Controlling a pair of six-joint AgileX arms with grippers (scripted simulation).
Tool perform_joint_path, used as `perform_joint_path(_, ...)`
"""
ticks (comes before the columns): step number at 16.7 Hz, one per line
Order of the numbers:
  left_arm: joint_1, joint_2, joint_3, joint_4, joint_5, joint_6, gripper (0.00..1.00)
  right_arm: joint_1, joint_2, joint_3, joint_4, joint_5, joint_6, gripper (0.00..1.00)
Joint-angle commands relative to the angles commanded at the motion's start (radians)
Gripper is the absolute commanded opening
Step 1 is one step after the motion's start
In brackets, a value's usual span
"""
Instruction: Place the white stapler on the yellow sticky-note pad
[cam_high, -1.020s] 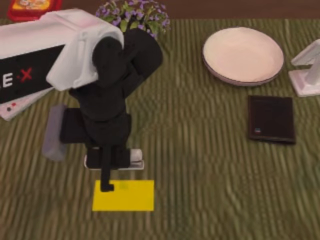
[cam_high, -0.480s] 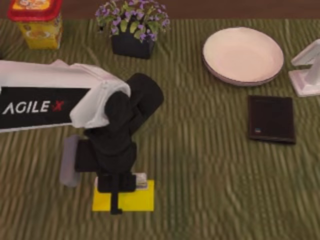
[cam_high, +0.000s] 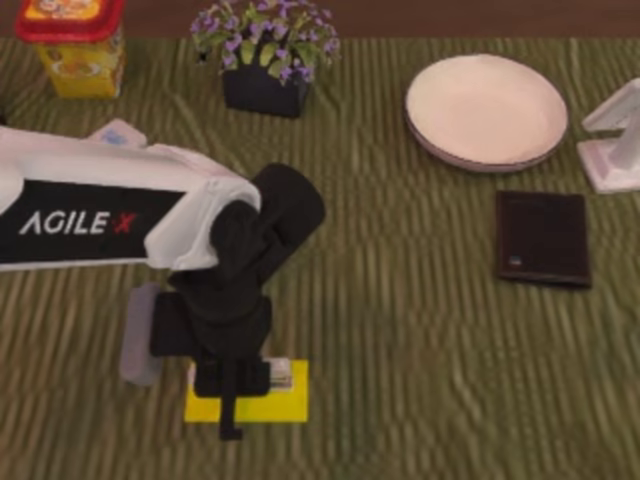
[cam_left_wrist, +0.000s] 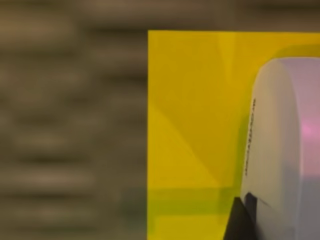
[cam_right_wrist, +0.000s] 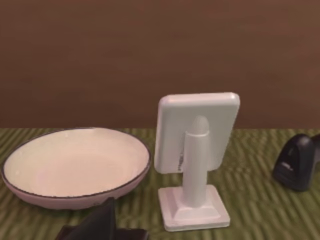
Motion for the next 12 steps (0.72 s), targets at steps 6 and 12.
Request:
perform_joint_path(6,0.000,0.000,0.000,0.000,0.000,0.000,0.60,0.000,0.000,0.000,0.000,0.000,0.000,1.00)
perform_joint_path(12,0.000,0.000,0.000,0.000,0.000,0.000,1.00,0.000,0.000,0.000,0.000,0.000,0.000,1.00)
